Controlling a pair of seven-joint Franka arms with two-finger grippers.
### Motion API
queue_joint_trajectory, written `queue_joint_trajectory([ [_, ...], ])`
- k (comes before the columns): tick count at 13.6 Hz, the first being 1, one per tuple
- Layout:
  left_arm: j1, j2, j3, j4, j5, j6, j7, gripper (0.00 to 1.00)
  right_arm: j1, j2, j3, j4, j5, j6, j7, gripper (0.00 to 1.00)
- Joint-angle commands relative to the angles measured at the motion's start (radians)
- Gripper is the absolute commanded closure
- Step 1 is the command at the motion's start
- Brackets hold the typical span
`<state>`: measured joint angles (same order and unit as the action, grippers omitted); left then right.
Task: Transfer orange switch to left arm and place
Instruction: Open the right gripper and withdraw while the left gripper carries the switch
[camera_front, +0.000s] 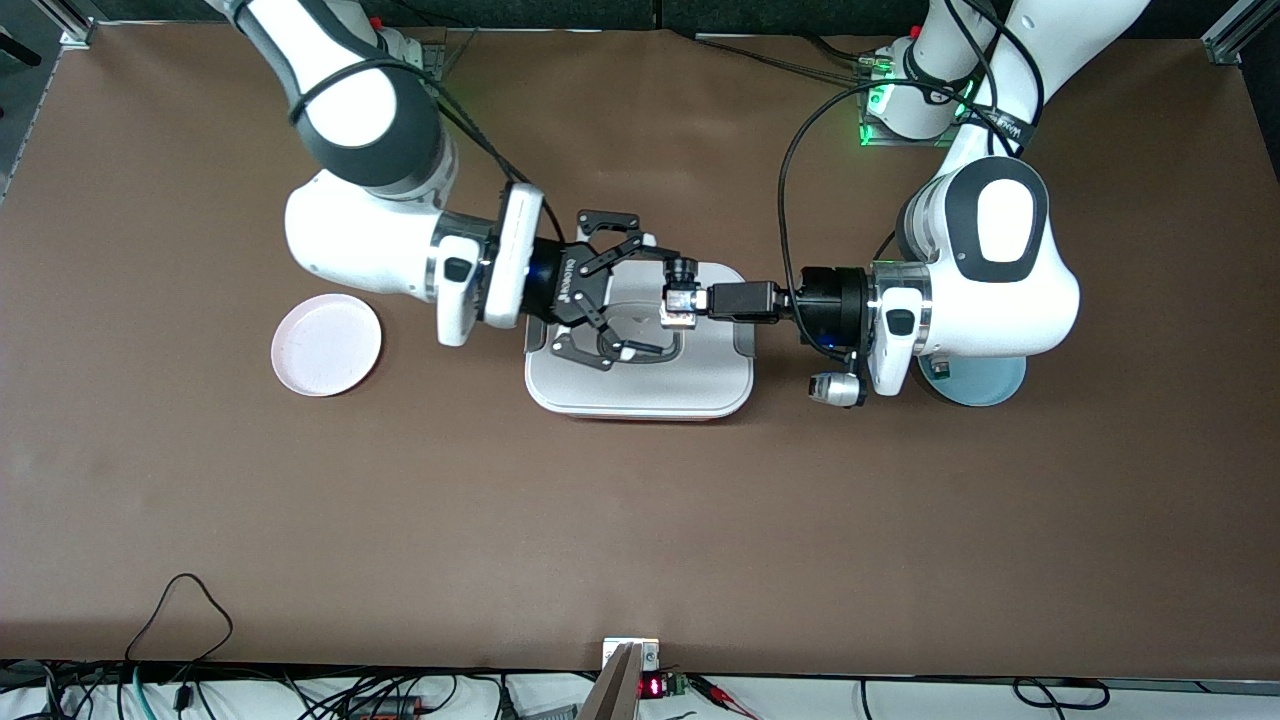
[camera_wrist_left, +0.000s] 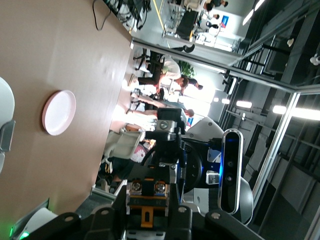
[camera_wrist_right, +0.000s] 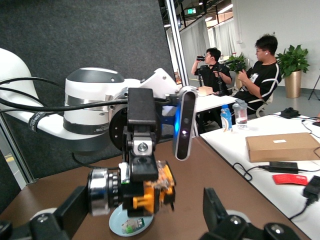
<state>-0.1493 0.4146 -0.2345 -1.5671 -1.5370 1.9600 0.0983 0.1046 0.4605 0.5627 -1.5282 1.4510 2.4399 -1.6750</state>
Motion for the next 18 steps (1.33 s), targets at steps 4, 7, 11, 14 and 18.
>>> queue_joint_trajectory([
  [4, 0.007, -0.014, 0.006, 0.051, 0.381, -0.085, 0.001, 1.00, -0.167, -0.066, 0.002, -0.108, -0.076, 0.002, 0.015, 0.00],
  [7, 0.010, -0.016, 0.006, 0.088, 0.685, -0.192, 0.014, 1.00, -0.236, -0.101, -0.006, -0.180, -0.084, 0.002, 0.064, 0.00],
  [11, 0.016, -0.020, 0.007, 0.095, 1.042, -0.352, 0.202, 1.00, -0.333, -0.151, -0.021, -0.246, -0.240, -0.057, 0.294, 0.00],
  [14, 0.023, -0.023, 0.007, 0.084, 1.285, -0.446, 0.374, 1.00, -0.336, -0.164, -0.082, -0.260, -0.462, -0.094, 0.502, 0.00],
  [18, 0.088, -0.011, 0.009, 0.027, 1.439, -0.449, 0.706, 1.00, -0.332, -0.192, -0.084, -0.256, -0.607, -0.163, 0.971, 0.00],
])
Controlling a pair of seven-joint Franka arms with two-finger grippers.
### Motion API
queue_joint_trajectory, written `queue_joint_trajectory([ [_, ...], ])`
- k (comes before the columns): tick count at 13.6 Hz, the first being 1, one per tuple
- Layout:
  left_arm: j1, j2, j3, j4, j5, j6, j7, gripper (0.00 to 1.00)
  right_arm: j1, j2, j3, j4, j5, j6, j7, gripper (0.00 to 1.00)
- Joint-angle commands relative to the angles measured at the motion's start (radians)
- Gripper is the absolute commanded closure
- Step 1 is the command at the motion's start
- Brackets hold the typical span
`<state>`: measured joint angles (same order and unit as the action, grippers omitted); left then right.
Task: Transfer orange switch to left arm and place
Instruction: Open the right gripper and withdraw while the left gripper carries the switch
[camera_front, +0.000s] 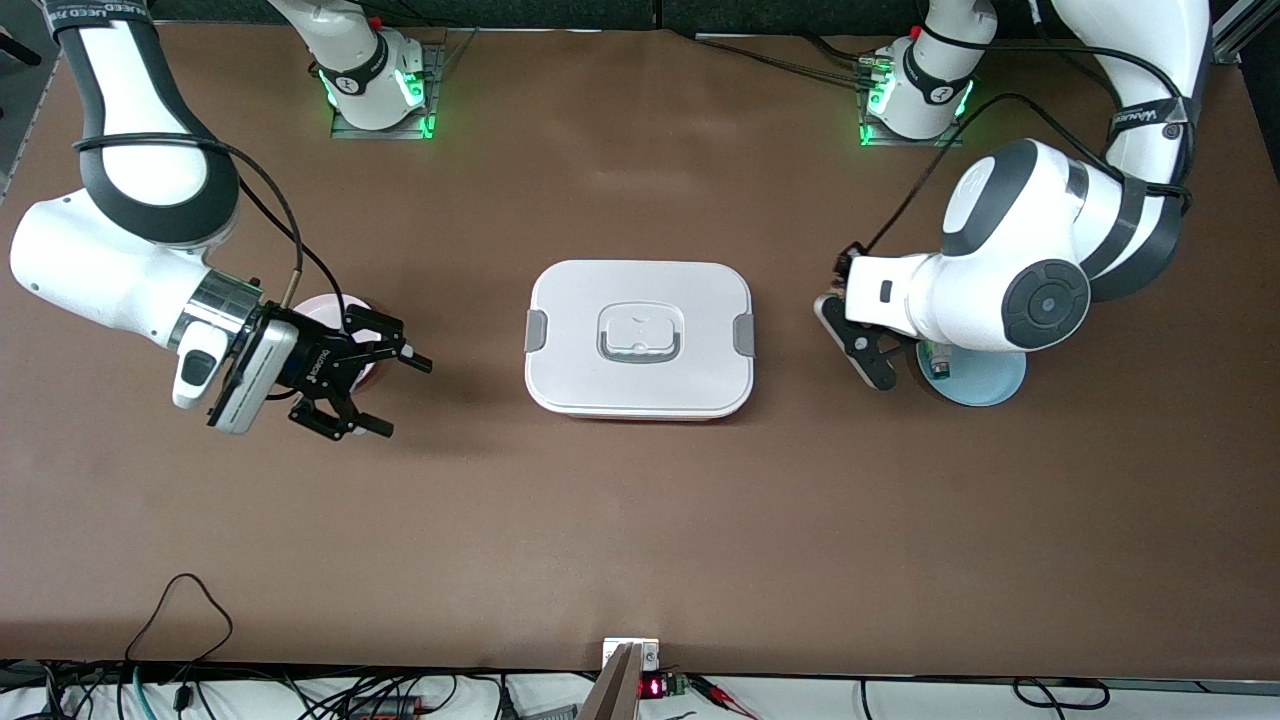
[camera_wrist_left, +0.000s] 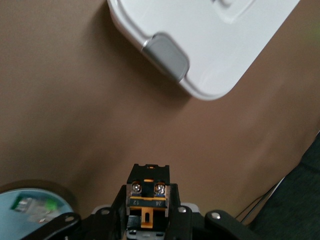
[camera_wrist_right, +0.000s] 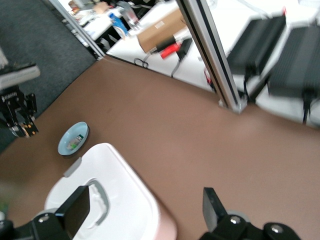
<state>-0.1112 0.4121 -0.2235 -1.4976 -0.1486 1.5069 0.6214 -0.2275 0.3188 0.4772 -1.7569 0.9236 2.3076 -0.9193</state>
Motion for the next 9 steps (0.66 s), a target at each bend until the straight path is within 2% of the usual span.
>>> queue_joint_trajectory([
  [1, 0.098, -0.006, -0.002, -0.070, 0.069, 0.039, 0.296, 0.99, 0.001, -0.056, 0.001, -0.026, -0.151, -0.039, 0.349, 0.00],
  [5, 0.234, -0.006, -0.002, -0.168, 0.132, 0.154, 0.582, 1.00, 0.014, -0.082, 0.001, 0.013, -0.397, -0.170, 0.845, 0.00],
  [7, 0.280, -0.004, -0.002, -0.222, 0.159, 0.234, 0.659, 1.00, 0.016, -0.095, 0.001, 0.043, -0.550, -0.270, 1.029, 0.00],
  [9, 0.315, -0.004, 0.001, -0.306, 0.181, 0.338, 0.708, 1.00, 0.039, -0.095, 0.001, 0.095, -0.668, -0.414, 1.132, 0.00],
])
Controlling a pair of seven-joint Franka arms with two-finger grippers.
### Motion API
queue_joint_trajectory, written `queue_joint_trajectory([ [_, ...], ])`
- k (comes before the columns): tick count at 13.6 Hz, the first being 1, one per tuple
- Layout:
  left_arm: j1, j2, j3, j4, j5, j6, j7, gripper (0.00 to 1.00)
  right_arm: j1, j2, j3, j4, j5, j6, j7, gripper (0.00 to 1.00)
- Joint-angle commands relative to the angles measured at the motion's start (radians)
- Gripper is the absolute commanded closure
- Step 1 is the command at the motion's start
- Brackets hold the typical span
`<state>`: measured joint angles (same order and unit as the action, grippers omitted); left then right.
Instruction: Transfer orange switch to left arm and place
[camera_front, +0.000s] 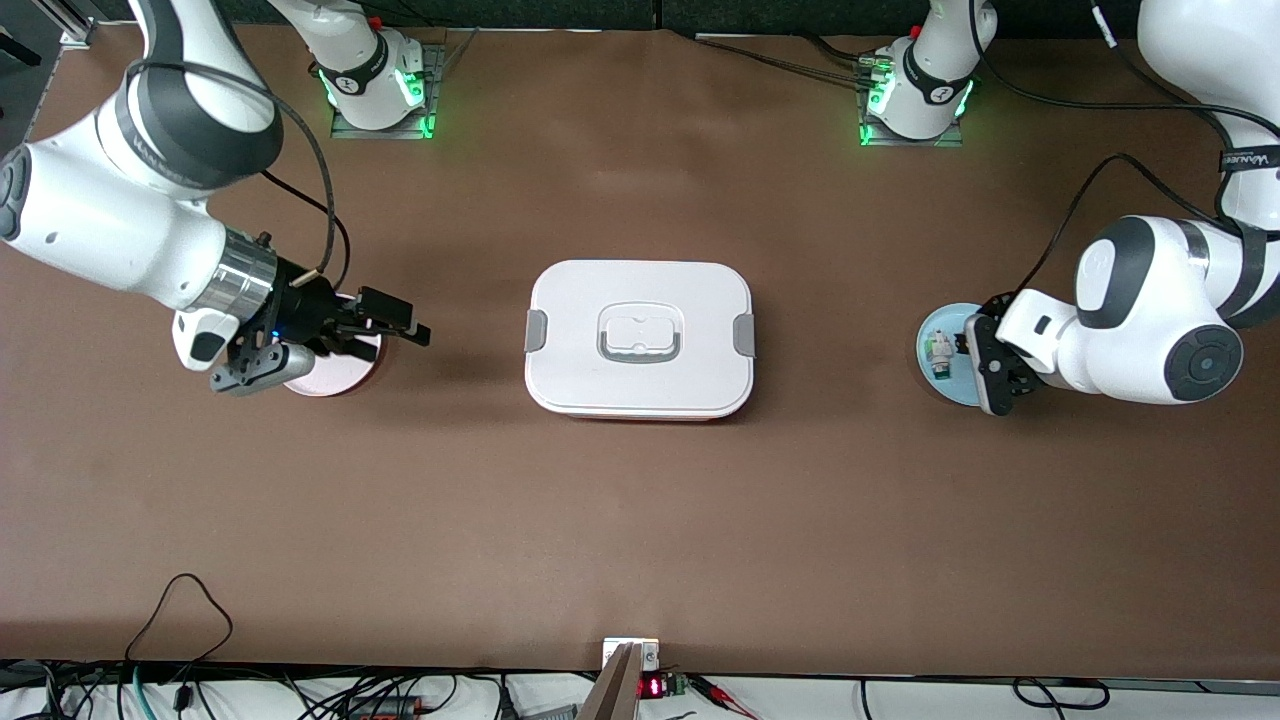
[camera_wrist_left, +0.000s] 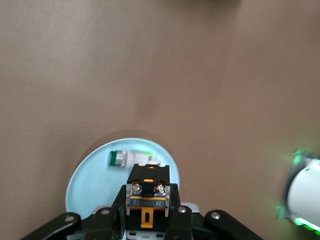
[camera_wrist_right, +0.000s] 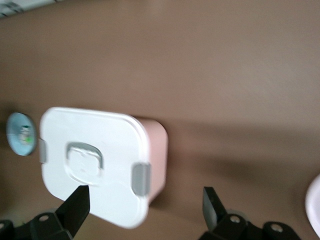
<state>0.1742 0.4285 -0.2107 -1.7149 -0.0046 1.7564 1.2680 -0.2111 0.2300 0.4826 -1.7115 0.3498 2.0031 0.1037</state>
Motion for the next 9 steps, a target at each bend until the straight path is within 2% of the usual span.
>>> queue_joint_trajectory([
  [1, 0.047, -0.020, -0.013, -0.132, 0.066, 0.150, 0.070, 1.00, 0.033, -0.015, -0.002, 0.078, -0.154, -0.185, 0.158, 0.00],
  [2, 0.063, -0.019, -0.013, -0.165, 0.078, 0.200, 0.076, 1.00, 0.051, -0.020, -0.004, 0.102, -0.199, -0.252, 0.195, 0.00],
  [5, 0.123, -0.004, -0.013, -0.261, 0.114, 0.337, 0.096, 1.00, 0.139, -0.037, -0.007, 0.165, -0.482, -0.491, 0.200, 0.00],
  [6, 0.133, 0.001, -0.013, -0.290, 0.115, 0.380, 0.097, 1.00, 0.142, -0.047, -0.031, 0.180, -0.538, -0.518, 0.196, 0.00],
  [8, 0.146, 0.006, -0.013, -0.340, 0.115, 0.480, 0.160, 1.00, 0.144, -0.070, -0.155, 0.182, -0.548, -0.512, 0.211, 0.00],
  [9, 0.146, 0.013, -0.013, -0.348, 0.115, 0.489, 0.162, 1.00, 0.145, -0.072, -0.227, 0.182, -0.552, -0.505, 0.209, 0.00],
])
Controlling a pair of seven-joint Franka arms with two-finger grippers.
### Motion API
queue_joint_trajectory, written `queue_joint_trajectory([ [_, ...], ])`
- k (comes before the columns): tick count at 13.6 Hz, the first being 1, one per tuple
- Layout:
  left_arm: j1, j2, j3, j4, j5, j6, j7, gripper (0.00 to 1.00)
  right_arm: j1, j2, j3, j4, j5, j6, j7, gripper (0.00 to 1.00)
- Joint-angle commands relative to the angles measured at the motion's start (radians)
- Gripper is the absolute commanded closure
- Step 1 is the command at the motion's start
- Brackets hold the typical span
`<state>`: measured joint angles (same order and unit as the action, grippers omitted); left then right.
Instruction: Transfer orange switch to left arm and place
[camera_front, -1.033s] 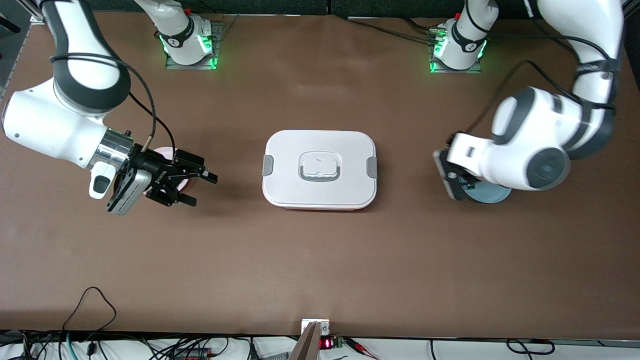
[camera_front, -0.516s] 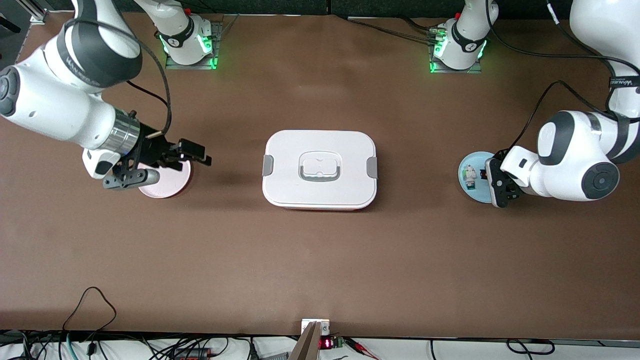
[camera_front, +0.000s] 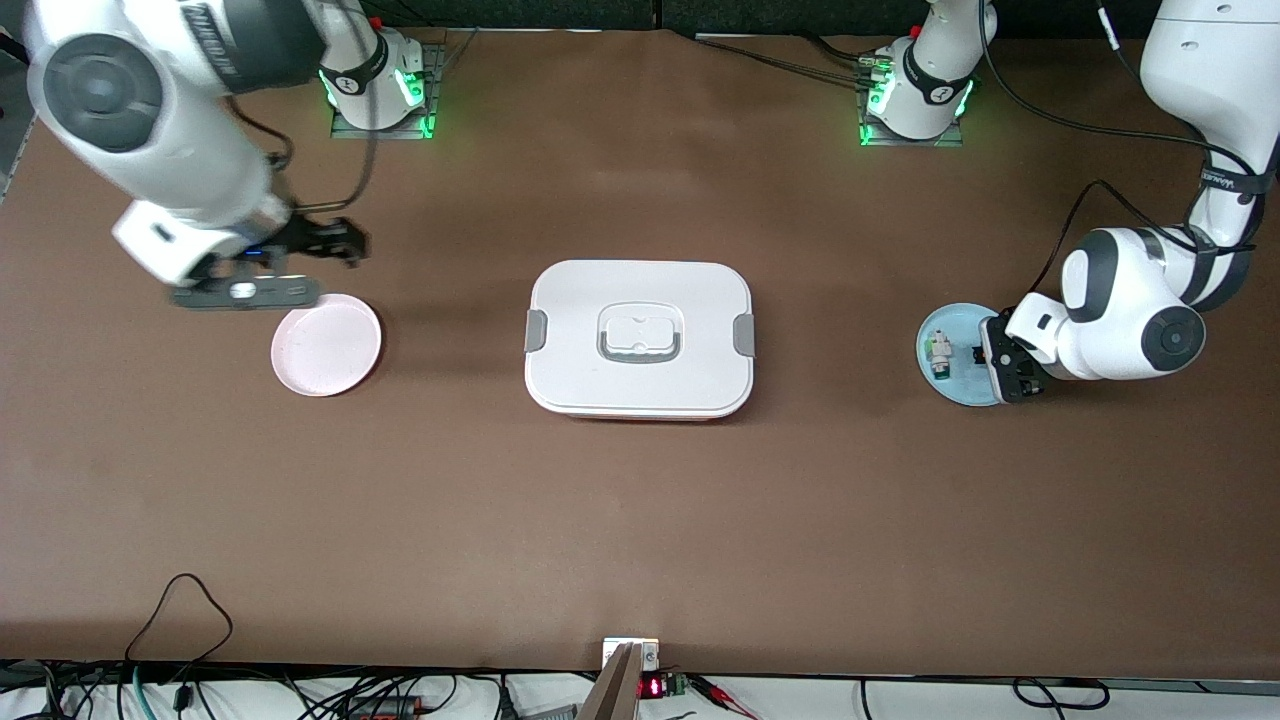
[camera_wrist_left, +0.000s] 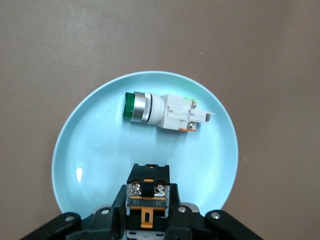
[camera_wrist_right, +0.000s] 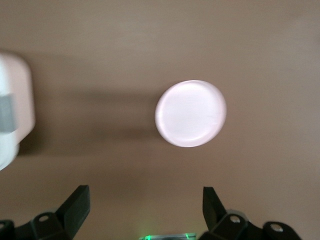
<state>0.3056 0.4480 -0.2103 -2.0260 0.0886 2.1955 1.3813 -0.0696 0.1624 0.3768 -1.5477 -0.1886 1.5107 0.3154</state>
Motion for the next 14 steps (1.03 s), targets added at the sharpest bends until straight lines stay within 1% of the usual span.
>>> queue_joint_trajectory([
  [1, 0.015, -0.006, -0.014, -0.037, 0.022, 0.050, 0.048, 1.00, 0.004, -0.003, -0.187, 0.030, -0.009, -0.001, -0.010, 0.00],
  [2, 0.015, -0.006, -0.014, -0.037, 0.022, 0.050, 0.047, 0.99, 0.005, -0.001, -0.243, 0.040, 0.003, 0.012, -0.010, 0.00],
  [3, 0.017, 0.001, -0.015, -0.045, 0.020, 0.052, 0.042, 0.90, 0.007, -0.001, -0.275, 0.043, 0.003, 0.017, -0.010, 0.00],
  [4, 0.018, 0.012, -0.015, -0.046, 0.019, 0.058, 0.042, 0.35, 0.007, -0.001, -0.300, 0.044, 0.003, 0.017, -0.012, 0.00],
  [5, 0.032, 0.015, -0.017, -0.046, 0.019, 0.067, 0.050, 0.00, 0.007, -0.001, -0.324, 0.046, 0.005, 0.032, -0.024, 0.00],
  [6, 0.030, 0.015, -0.020, -0.046, 0.019, 0.067, 0.044, 0.00, 0.005, 0.000, -0.360, 0.046, 0.024, 0.072, -0.057, 0.00],
  [7, 0.030, 0.014, -0.020, -0.042, 0.019, 0.064, 0.038, 0.00, 0.008, -0.001, -0.415, 0.046, 0.093, 0.104, -0.123, 0.00],
  [8, 0.030, 0.011, -0.021, -0.037, 0.017, 0.058, 0.030, 0.00, 0.034, -0.003, -0.471, 0.044, 0.162, 0.117, -0.190, 0.00],
  [9, 0.030, 0.002, -0.021, -0.027, 0.019, 0.049, 0.016, 0.00, 0.075, -0.003, -0.531, 0.044, 0.184, 0.114, -0.222, 0.00],
  [10, 0.030, -0.014, -0.023, -0.004, 0.017, 0.008, -0.005, 0.00, 0.102, -0.004, -0.550, 0.043, 0.178, 0.111, -0.223, 0.00],
  [13, 0.023, -0.018, -0.024, 0.120, 0.019, -0.201, -0.099, 0.00, 0.103, -0.006, -0.547, 0.035, 0.172, 0.106, -0.226, 0.00],
  [14, 0.023, -0.020, -0.024, 0.125, 0.016, -0.214, -0.120, 0.00, 0.103, -0.017, -0.547, 0.032, 0.172, 0.105, -0.252, 0.00],
])
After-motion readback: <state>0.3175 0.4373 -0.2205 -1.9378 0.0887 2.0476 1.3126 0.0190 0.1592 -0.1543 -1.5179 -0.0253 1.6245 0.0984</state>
